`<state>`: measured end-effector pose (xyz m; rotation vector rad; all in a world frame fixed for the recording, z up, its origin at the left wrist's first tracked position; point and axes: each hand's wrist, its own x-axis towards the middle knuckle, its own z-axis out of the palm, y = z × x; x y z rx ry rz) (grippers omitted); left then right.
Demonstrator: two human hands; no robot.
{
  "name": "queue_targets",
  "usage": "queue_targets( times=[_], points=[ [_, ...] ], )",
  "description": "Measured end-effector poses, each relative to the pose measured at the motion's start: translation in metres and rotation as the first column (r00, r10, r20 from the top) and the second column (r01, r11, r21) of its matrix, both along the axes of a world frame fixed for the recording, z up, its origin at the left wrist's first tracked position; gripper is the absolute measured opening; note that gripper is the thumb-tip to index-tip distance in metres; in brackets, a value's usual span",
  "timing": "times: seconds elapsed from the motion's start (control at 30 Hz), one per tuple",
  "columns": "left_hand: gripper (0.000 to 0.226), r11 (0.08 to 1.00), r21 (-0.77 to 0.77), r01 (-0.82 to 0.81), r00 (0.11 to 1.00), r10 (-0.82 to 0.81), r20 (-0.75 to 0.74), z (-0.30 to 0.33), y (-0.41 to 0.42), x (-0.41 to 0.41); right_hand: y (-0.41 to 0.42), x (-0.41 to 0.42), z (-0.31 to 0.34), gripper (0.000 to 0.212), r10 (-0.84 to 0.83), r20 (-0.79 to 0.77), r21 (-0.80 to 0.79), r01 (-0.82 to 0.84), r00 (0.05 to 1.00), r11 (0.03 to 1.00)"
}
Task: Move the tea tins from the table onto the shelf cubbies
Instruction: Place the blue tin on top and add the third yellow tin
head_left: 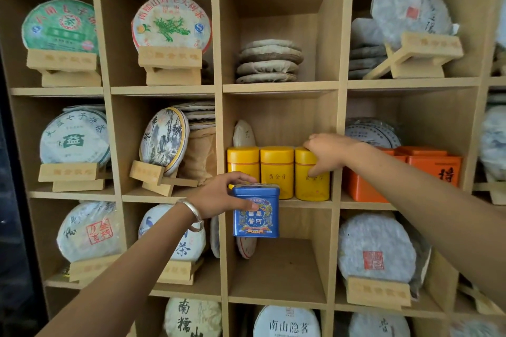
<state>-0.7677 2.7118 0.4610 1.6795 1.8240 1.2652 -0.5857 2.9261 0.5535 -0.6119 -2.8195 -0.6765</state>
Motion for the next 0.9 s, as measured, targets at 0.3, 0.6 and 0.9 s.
queue_targets(
  times=[0.3, 0.6, 0.9],
  points=[
    [0.047, 1.000, 0.011, -0.003, 1.000, 0.003, -0.030, 0.000, 0.001, 0.003, 0.004, 0.000, -0.002, 0.056, -0.005, -0.018, 0.003, 0.005, 1.000, 1.000],
    [0.048, 1.000, 0.024, -0.010, 1.000, 0.010, -0.013, 0.003, -0.001, 0.007, 0.005, 0.003, -0.003, 0.070, -0.017, -0.023, -0.031, 0.016, 1.000, 0.999],
    [0.051, 0.976, 0.212, -0.053, 0.998, 0.056, -0.008, 0.064, 0.006, 0.018, -0.047, 0.030, -0.001, 0.061, 0.109, -0.551, -0.500, -0.432, 0.827, 0.751]
  ],
)
